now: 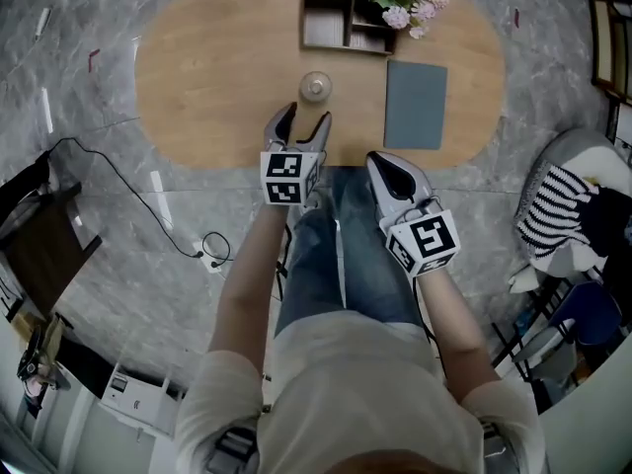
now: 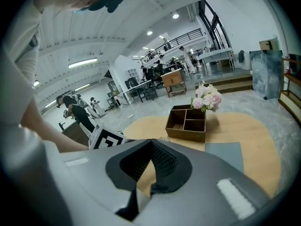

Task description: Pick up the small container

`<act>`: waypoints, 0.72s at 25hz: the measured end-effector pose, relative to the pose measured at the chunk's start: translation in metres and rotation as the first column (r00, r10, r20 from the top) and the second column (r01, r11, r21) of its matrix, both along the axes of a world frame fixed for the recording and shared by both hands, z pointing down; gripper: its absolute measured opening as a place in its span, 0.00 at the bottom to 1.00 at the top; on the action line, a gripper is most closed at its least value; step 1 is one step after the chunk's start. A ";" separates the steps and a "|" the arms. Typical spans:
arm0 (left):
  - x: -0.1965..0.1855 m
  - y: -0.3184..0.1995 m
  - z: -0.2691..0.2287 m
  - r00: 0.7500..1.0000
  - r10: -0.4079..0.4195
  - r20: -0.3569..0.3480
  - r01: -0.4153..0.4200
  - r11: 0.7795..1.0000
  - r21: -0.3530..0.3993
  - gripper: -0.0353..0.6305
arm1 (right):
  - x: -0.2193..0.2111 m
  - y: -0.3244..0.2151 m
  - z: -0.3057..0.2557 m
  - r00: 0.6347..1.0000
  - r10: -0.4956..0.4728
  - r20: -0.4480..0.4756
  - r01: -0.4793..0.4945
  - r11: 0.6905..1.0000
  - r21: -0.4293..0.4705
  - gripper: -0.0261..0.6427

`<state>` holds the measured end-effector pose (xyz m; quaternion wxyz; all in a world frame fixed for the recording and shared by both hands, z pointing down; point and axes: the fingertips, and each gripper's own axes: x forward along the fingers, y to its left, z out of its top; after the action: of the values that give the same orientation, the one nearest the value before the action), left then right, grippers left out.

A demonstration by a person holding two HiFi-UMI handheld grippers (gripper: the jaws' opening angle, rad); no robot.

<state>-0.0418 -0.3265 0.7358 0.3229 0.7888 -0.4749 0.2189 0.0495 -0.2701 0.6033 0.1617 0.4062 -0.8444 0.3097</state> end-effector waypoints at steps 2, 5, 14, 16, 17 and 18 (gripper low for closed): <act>0.001 -0.009 0.014 1.000 0.011 0.016 -0.011 1.000 0.009 0.52 | 0.000 -0.002 0.009 1.000 0.000 0.008 0.000 1.000 -0.014 0.04; 0.006 -0.022 0.029 0.999 0.025 0.039 -0.026 0.999 0.020 0.57 | 0.002 -0.006 0.022 1.000 -0.005 0.016 0.005 0.999 -0.033 0.04; 0.014 -0.046 0.075 0.991 0.045 0.128 -0.052 0.997 0.052 0.60 | 0.012 -0.015 0.055 1.000 0.016 0.022 -0.014 0.996 -0.088 0.04; 0.015 -0.050 0.081 0.986 0.056 0.157 -0.066 0.996 0.061 0.60 | 0.012 -0.016 0.061 1.000 0.018 0.022 -0.016 0.995 -0.099 0.04; 0.015 -0.053 0.084 0.983 0.061 0.172 -0.073 0.995 0.067 0.60 | 0.012 -0.017 0.063 1.000 0.018 0.023 -0.016 0.994 -0.104 0.04; 0.015 -0.055 0.086 0.981 0.065 0.185 -0.079 0.994 0.073 0.60 | 0.013 -0.018 0.065 1.000 0.019 0.024 -0.016 0.994 -0.108 0.04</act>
<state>-0.0269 -0.3811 0.8218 0.2380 0.7944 -0.4821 0.2828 0.0621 -0.2877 0.6685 0.1702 0.4003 -0.8248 0.3613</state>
